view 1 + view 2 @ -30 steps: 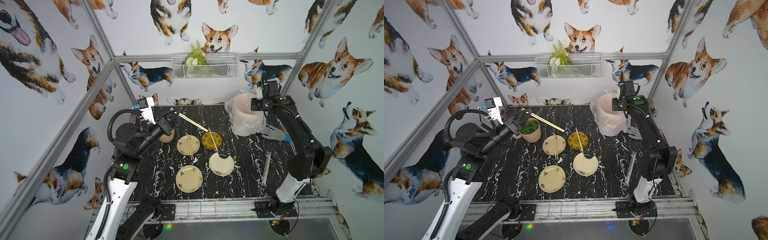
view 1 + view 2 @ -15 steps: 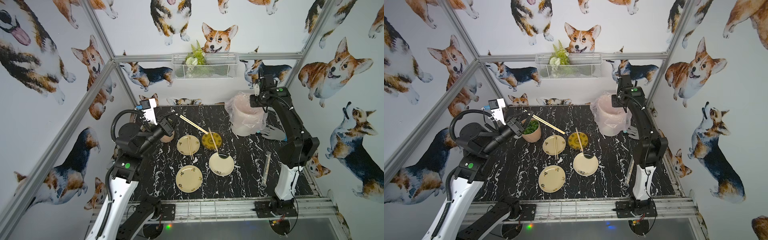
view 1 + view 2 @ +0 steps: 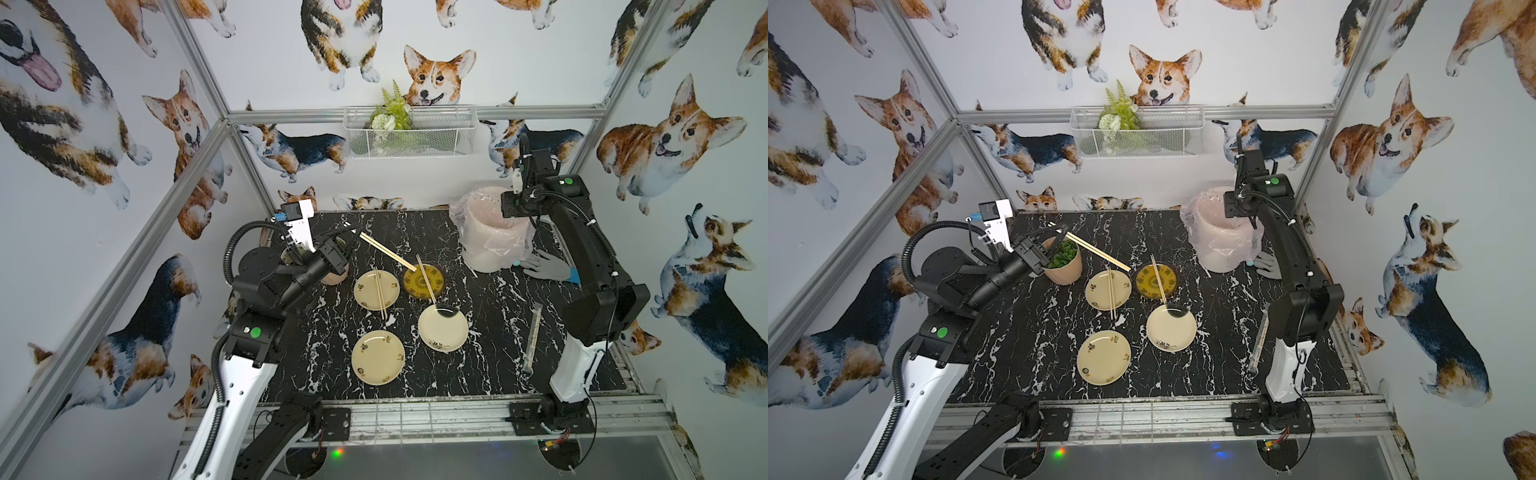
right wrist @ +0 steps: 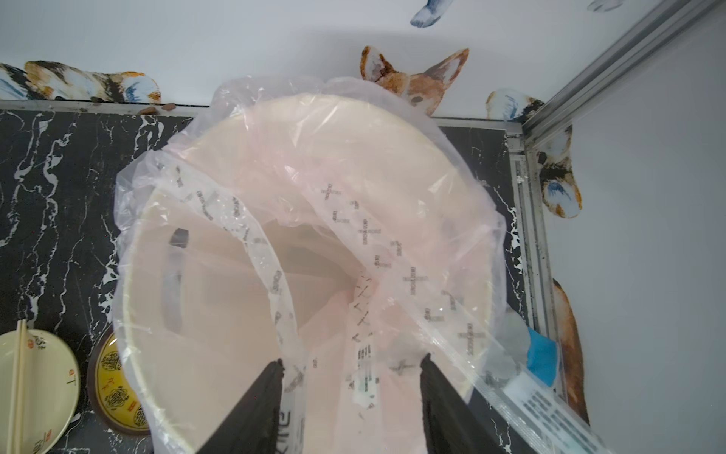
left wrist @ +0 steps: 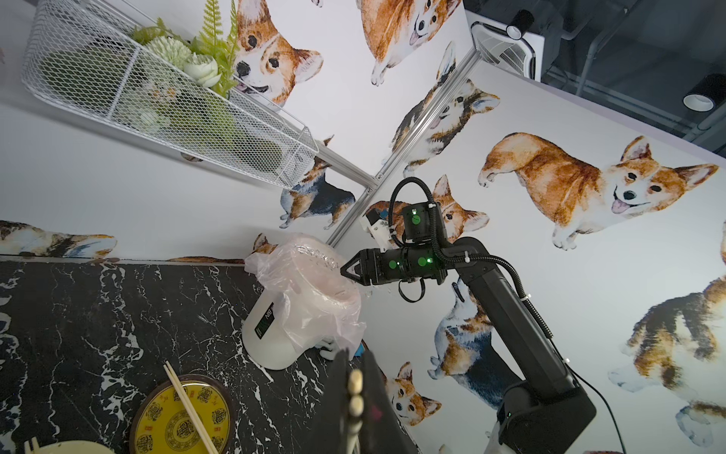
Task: Remove the packaging of disposable chopsticks
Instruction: Place the packet bag in the trash bin.
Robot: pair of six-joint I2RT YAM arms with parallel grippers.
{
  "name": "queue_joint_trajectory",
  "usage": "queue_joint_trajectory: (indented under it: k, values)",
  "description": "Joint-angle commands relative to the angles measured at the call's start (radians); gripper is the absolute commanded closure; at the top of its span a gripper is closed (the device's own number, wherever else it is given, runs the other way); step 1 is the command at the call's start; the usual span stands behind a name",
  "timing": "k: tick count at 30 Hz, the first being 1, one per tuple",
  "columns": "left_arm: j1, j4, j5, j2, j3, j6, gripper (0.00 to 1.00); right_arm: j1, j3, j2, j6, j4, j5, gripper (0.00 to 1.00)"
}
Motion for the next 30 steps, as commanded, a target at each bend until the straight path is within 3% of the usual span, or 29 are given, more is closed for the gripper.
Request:
queue_joint_trajectory:
  k: [1,7,16,21,25,27,30]
  values:
    - [0.002,0.008,0.008,0.003,-0.001,0.006,1.00,-0.001,0.041,0.035,-0.017,-0.060,0.080,0.43]
    - [0.002,0.003,0.001,0.005,-0.007,0.003,1.00,0.004,0.135,0.121,-0.025,-0.184,0.097,0.50]
    - [0.002,-0.005,0.001,0.012,-0.010,0.003,1.00,0.012,0.173,0.114,-0.030,-0.225,0.171,0.49]
    - [0.001,-0.003,-0.003,0.014,-0.015,-0.001,1.00,0.013,0.187,0.087,-0.001,-0.225,0.031,0.38]
    - [0.001,-0.006,-0.001,0.011,-0.015,-0.002,1.00,-0.033,0.135,0.058,0.082,-0.163,-0.296,0.31]
    - [0.002,-0.011,0.000,0.008,-0.014,0.001,1.00,-0.049,0.099,0.046,0.123,-0.117,-0.367,0.31]
    - [0.002,-0.020,0.000,0.005,-0.009,0.006,1.00,-0.031,0.157,0.081,0.139,-0.176,-0.141,0.28]
